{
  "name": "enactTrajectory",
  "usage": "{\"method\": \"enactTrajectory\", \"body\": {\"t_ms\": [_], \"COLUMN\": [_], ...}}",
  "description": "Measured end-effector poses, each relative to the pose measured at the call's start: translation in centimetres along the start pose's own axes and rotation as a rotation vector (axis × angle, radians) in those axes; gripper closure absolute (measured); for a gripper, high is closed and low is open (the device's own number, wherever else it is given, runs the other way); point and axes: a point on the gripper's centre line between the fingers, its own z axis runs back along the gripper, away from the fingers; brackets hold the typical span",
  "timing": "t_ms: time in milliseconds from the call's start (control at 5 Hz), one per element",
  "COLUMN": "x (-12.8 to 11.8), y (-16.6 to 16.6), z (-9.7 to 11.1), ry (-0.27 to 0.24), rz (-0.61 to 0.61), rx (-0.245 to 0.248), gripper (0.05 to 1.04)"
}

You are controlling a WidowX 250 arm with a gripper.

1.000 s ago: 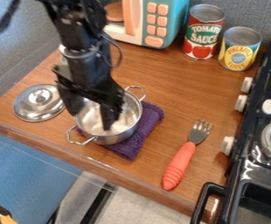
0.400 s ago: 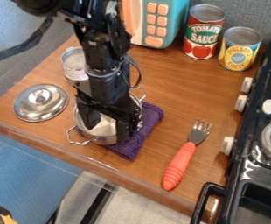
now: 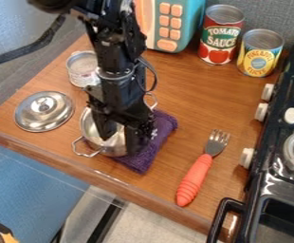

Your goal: Move a silver pot from the purple clothe onto the table

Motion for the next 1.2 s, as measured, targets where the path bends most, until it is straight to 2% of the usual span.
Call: {"method": "enactTrajectory", "body": {"t_ms": [200,400,600,800,1000,1200], "x": [0.3,0.6,0.7,0.5,0.5,0.4], "y": [0.1,0.9,1.4,2.3,3.2,3.9], "z": [0.1,0.1,0.2,0.0,-0.9,-1.4], "ry": [0.001,0.006,0.015,0.031,0.046,0.064], "rz": [0.006,0.029,0.033,0.035,0.006,0.015], "rx": [0.0,0.0,-0.005,-0.011,0.014,0.026], "gripper": [0.728,0.933,1.024,1.008,0.859,0.593]}}
